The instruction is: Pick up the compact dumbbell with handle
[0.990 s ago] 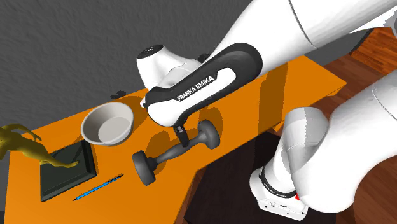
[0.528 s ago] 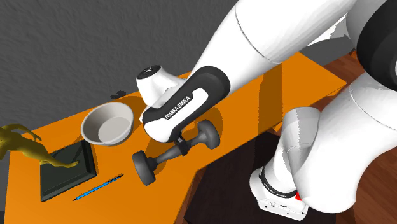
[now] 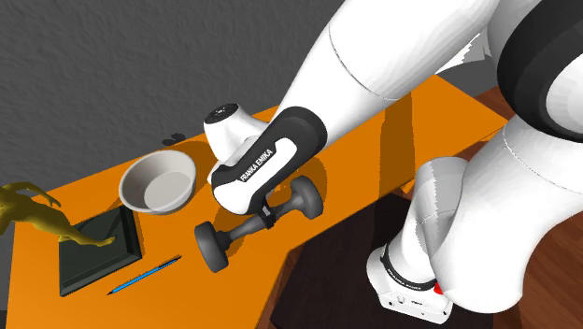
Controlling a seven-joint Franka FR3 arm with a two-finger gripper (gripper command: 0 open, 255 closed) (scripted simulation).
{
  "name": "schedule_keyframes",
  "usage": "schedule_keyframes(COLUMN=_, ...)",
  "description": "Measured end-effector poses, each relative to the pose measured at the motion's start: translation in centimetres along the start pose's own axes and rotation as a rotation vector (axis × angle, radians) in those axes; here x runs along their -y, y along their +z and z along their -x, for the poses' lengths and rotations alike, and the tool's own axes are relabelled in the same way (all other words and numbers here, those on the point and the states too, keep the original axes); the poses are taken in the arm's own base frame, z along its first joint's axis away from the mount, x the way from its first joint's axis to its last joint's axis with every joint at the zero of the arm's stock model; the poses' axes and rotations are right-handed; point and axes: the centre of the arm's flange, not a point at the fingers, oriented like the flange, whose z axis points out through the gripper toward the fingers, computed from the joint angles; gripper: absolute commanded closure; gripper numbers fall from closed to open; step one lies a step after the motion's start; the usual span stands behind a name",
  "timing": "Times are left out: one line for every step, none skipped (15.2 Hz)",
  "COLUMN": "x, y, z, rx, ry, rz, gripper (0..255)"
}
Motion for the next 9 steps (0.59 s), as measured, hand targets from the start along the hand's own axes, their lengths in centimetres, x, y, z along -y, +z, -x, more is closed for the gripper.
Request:
schedule_keyframes(x=0.00, y=0.00, z=0.00, rx=0.000, ry=0.000, rz=0.000, gripper=255)
schedule_keyframes(x=0.00, y=0.00, z=0.00, rx=0.000, ry=0.000, rz=0.000, gripper=255)
schedule_keyframes(x=0.00, y=0.00, z=0.00, rx=0.000, ry=0.000, rz=0.000, gripper=255)
schedule_keyframes(x=-0.01, y=0.00, z=0.00, rx=0.000, ry=0.000, rz=0.000, gripper=255)
schedule_keyframes(x=-0.01, y=0.00, z=0.00, rx=0.000, ry=0.000, rz=0.000, gripper=255)
schedule_keyframes(x=-0.01, y=0.00, z=-0.01, rx=0.000, ry=0.000, rz=0.000, gripper=255)
schedule_keyframes(x=0.02, y=-0.14, z=-0.02, rx=0.002, ry=0.000, rz=-0.001, gripper=255)
schedule_keyframes(x=0.12, y=-0.46, z=0.00, rx=0.002, ry=0.000, rz=-0.002, gripper=255)
schedule_keyframes(x=0.28, y=-0.89, z=0.03, rx=0.003, ry=0.000, rz=-0.002, gripper=255)
